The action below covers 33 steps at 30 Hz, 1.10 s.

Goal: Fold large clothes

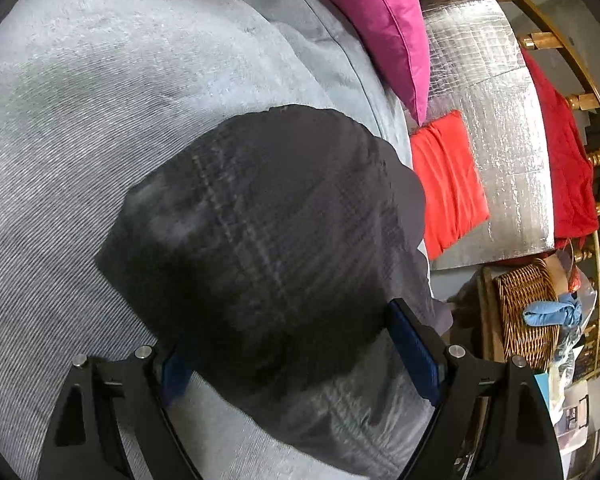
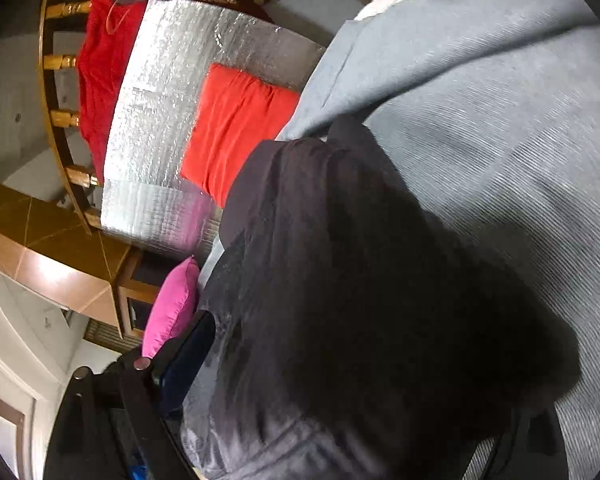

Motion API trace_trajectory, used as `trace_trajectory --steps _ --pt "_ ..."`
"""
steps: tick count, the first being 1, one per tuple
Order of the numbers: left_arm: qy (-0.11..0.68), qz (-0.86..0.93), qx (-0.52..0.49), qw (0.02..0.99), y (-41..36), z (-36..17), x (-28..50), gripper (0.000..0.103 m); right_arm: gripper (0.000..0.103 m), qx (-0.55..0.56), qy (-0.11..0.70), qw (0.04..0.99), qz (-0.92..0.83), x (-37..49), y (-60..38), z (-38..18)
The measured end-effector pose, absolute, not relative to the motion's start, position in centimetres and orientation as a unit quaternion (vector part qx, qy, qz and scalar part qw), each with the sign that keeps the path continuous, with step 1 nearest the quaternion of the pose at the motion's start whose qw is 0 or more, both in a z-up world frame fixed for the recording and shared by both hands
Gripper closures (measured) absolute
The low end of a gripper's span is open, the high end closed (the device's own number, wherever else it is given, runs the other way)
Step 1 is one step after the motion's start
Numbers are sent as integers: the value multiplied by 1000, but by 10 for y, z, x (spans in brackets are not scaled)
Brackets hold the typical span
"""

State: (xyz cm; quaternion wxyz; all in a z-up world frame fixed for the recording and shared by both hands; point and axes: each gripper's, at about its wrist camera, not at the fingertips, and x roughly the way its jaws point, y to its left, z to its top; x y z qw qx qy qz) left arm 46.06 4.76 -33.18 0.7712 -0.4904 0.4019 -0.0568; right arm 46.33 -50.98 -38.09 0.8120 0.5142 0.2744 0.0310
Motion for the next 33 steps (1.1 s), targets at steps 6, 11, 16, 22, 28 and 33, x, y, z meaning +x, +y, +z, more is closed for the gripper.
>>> trace_trajectory --steps 6,11,16,22,28,33 --pt "410 -37 -474 778 48 -331 467 38 57 476 289 831 9 465 -509 -376" --pt "406 -46 -451 794 48 -315 460 65 67 444 282 851 5 458 -500 -357" --pt "398 -55 -440 803 50 -293 444 70 68 437 282 854 12 441 -498 -346" --pt "418 -60 -435 795 56 -289 415 70 68 438 292 850 21 402 -500 -335" --pt "429 -57 -417 799 67 -287 364 70 68 450 293 843 27 357 -492 -336" --pt "427 -54 -415 801 77 -290 326 71 68 458 295 838 35 309 -483 -340"
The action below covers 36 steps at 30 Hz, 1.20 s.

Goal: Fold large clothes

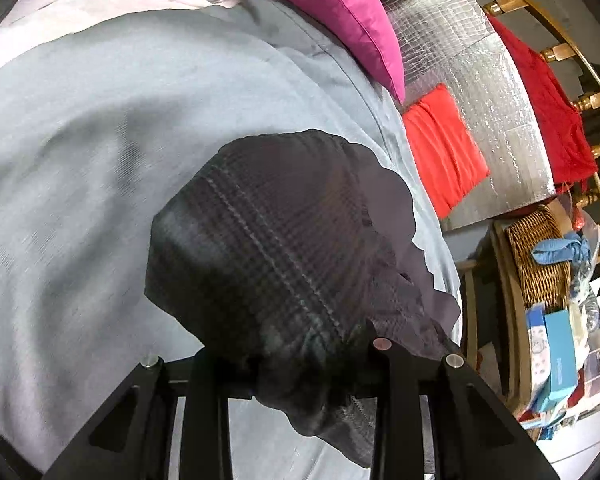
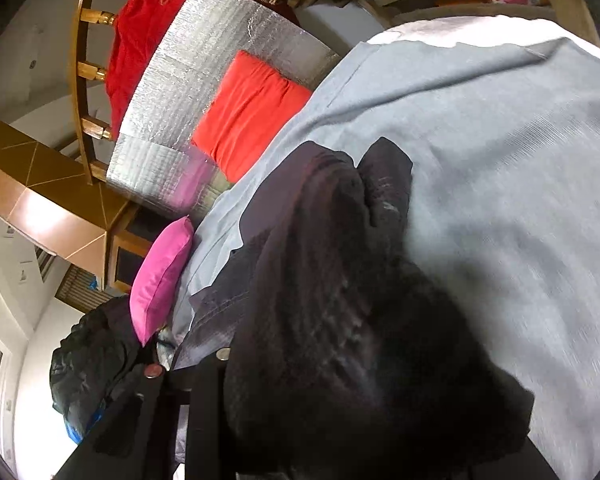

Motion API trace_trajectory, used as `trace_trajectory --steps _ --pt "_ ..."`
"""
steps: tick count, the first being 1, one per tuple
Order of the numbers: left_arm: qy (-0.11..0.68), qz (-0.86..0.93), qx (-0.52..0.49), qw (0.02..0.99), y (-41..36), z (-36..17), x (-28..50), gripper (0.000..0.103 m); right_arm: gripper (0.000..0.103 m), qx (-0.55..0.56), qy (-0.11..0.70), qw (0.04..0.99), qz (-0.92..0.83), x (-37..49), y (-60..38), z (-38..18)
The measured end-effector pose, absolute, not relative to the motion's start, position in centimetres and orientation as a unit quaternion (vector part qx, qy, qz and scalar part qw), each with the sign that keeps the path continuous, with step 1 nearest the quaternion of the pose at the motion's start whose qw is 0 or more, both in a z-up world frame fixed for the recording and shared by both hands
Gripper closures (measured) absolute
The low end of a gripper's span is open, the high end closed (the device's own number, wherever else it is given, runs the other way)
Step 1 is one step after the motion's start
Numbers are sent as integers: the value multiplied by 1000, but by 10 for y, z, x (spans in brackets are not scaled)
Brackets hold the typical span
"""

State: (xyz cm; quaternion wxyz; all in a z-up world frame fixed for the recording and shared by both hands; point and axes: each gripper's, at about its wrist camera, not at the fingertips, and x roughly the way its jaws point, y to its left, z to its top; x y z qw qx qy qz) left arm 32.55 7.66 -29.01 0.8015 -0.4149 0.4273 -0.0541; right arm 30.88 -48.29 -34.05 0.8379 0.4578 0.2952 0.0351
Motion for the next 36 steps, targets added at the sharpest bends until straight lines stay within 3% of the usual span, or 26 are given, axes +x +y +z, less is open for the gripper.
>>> trace_trajectory --steps 7,9,11,14,21,27,32,36 --pt "444 -48 -405 798 78 -316 285 67 66 447 336 829 33 272 -479 -361" --pt "455 -44 -386 801 76 -318 288 61 56 444 356 822 26 275 -482 -368" --pt "461 -41 -357 811 70 -315 293 54 39 450 368 813 19 274 -488 -373" --pt "470 -35 -336 815 66 -311 295 41 38 467 380 798 34 270 -498 -376" --pt "484 -70 -311 815 91 -291 270 36 33 491 383 780 58 228 -534 -371" --pt "450 -14 -221 865 124 -246 256 31 27 492 333 804 6 196 -590 -354" --pt "423 1 -206 882 128 -225 279 20 23 495 318 808 28 221 -598 -340" --pt "455 -10 -216 864 112 -243 319 19 22 475 356 803 49 264 -581 -343"
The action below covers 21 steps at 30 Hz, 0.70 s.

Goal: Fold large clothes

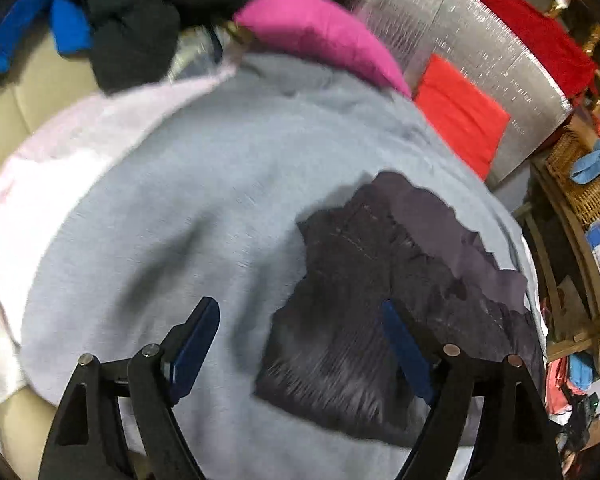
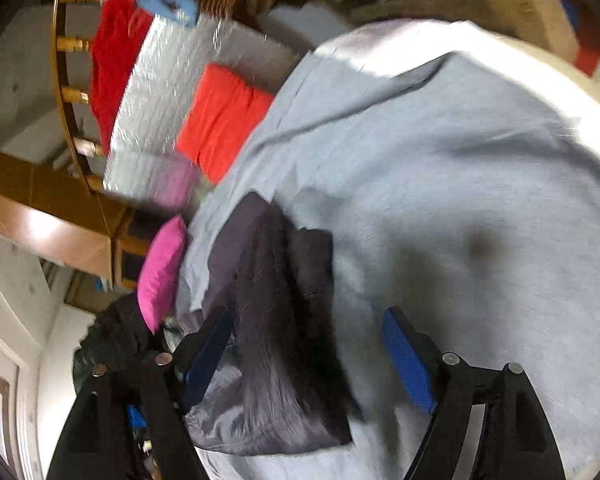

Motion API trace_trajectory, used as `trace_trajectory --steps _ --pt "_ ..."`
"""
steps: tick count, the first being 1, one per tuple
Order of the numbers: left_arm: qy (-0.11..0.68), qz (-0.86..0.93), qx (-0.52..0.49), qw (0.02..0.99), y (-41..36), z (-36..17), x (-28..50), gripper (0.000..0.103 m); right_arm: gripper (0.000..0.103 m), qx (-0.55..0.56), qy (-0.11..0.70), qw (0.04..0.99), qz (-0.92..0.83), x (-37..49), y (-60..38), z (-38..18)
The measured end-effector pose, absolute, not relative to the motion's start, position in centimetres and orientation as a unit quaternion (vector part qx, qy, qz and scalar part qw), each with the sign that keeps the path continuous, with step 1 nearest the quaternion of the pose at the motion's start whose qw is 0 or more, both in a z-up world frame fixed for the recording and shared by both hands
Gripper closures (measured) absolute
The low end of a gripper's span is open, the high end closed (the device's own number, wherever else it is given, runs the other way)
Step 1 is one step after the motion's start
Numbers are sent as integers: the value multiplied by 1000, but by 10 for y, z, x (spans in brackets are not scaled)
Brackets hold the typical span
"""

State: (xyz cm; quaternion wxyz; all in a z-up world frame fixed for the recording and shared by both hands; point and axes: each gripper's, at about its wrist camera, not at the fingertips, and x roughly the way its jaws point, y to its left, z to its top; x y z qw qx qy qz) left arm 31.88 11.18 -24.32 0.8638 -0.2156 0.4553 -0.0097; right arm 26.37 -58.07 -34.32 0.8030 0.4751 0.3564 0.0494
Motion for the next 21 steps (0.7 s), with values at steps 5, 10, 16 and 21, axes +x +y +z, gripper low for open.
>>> trace_trajectory --steps 5,10,16,21 --pt "473 -17 -237 848 88 -288 347 22 22 460 408 785 67 304 -557 -362" --pt "459 -13 -199 866 74 -290 354 54 68 367 429 823 58 325 -529 -358" --pt "459 17 -165 873 62 -294 373 58 71 354 427 832 28 341 -532 -360" --pt "467 32 -172 867 66 -292 369 49 67 368 434 822 25 336 -537 -354"
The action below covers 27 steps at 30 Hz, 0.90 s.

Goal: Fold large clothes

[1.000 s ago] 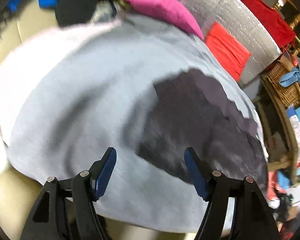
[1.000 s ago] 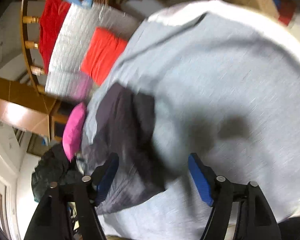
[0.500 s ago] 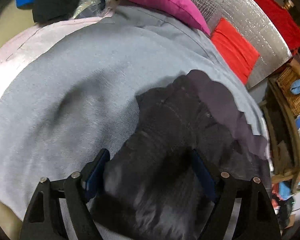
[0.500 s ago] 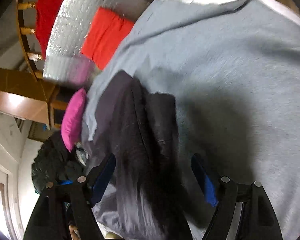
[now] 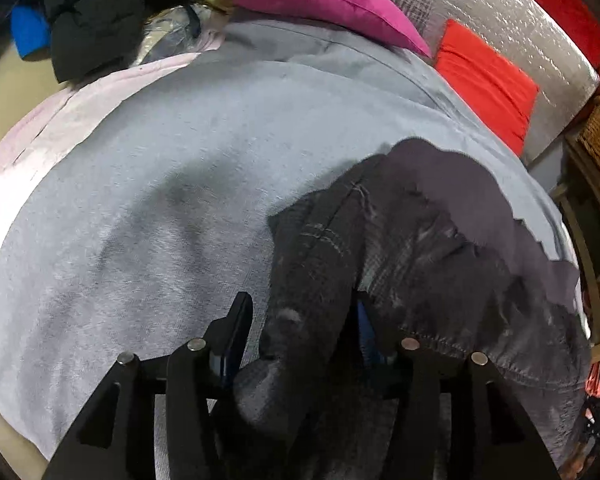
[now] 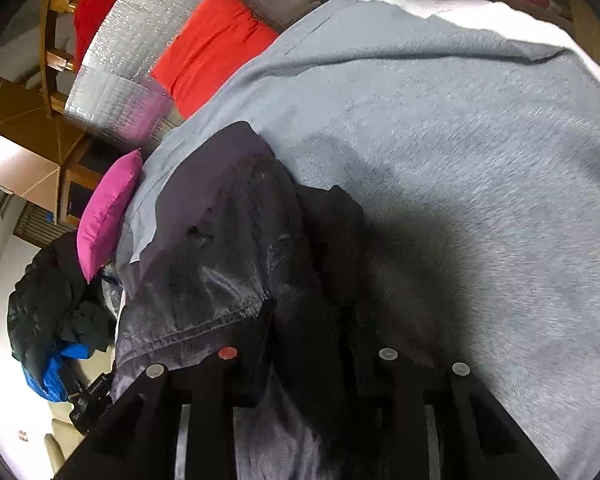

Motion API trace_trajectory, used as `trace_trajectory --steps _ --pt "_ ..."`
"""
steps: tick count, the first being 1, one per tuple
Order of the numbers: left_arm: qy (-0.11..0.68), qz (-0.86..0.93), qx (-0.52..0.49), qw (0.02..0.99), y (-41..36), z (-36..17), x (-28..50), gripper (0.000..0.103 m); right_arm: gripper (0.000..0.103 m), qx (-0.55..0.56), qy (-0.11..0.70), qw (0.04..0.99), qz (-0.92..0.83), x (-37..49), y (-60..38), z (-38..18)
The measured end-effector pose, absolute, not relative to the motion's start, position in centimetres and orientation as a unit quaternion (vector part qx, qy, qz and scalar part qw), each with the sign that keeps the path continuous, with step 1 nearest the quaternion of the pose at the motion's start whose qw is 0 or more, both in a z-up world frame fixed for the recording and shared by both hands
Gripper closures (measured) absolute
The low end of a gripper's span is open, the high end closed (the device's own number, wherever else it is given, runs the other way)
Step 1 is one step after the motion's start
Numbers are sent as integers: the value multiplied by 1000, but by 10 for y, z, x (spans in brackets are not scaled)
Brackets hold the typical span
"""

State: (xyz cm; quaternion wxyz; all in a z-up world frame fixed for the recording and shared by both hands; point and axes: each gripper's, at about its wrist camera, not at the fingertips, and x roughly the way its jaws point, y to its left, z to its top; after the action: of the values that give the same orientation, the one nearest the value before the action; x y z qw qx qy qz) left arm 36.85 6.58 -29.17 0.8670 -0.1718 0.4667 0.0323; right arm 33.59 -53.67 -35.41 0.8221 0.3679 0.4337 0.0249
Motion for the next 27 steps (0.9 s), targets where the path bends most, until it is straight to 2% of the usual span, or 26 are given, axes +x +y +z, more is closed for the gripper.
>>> trace_trajectory --steps 1,2,3,6,7,8,12,13,14,20,25,27 --pt "458 35 -173 871 66 -286 364 49 60 368 431 824 17 333 -538 -347" --pt "446 38 -172 878 66 -280 359 48 41 366 421 830 9 331 -539 -339" --pt "435 44 -168 884 65 -274 356 48 33 362 400 842 -3 325 -541 -329" --pt "398 52 -157 903 59 -257 352 43 24 336 330 882 -21 318 -538 -297" --pt "390 52 -154 906 56 -254 353 38 17 328 322 888 -14 323 -535 -290" --pt "386 49 -153 908 51 -250 356 31 16 320 324 890 -4 334 -530 -285" --pt "398 7 -156 904 28 -240 396 25 16 324 356 877 17 395 -513 -281" --pt "411 -4 -152 899 21 -241 409 15 16 326 364 872 19 408 -510 -281" --pt "431 -19 -146 890 14 -244 425 13 16 326 374 868 22 425 -506 -283" --pt "486 -19 -112 866 -7 -259 507 13 16 310 412 856 24 502 -499 -308" --pt "523 -55 -111 844 -21 -277 539 13 16 341 450 823 65 536 -503 -343" --pt "523 -63 -111 843 -23 -283 544 14 17 321 450 828 91 539 -495 -343"
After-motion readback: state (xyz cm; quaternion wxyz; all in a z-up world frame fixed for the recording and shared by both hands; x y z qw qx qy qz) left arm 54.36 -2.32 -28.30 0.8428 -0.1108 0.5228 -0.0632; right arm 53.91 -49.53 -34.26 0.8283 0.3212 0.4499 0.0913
